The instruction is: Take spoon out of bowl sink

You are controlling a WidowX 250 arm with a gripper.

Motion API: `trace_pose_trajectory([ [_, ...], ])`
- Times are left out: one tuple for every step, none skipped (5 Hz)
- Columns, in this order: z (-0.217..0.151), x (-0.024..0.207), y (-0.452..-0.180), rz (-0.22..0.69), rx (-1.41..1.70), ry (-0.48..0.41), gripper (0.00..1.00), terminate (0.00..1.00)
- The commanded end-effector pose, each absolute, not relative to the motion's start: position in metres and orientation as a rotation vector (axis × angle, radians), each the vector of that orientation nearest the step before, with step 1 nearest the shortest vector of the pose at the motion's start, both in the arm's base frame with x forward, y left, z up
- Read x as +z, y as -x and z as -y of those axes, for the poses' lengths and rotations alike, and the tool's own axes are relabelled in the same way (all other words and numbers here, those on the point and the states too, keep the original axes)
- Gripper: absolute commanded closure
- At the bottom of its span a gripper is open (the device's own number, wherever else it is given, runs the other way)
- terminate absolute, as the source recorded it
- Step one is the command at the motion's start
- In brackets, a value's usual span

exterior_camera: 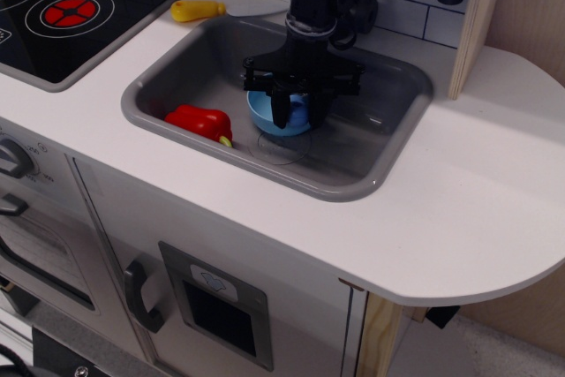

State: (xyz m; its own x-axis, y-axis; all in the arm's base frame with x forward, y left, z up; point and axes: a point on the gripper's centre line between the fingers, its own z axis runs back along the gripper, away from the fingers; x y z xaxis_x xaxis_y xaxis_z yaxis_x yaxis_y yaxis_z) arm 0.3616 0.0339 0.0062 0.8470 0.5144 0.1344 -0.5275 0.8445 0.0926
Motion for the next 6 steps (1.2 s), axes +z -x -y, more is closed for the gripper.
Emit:
trace_pose_trajectory([
  [-0.038, 0.052, -0.380, 0.172, 0.568, -0.059, 1.00, 0.00],
  [-0.044, 0.071, -0.384, 0.140, 0.533, -0.042, 1.00, 0.00],
  [-0.059, 0.089, -0.381, 0.128, 0.432, -0.006, 1.00, 0.00],
  [-0.075, 0.092, -0.378, 0.099, 0.378, 0.024, 1.00, 0.00],
  [-0.085, 0.092, -0.376, 0.080, 0.340, 0.039, 1.00, 0.00],
  [-0.099, 0.087, -0.378, 0.087, 0.240, 0.020, 1.00, 0.00],
])
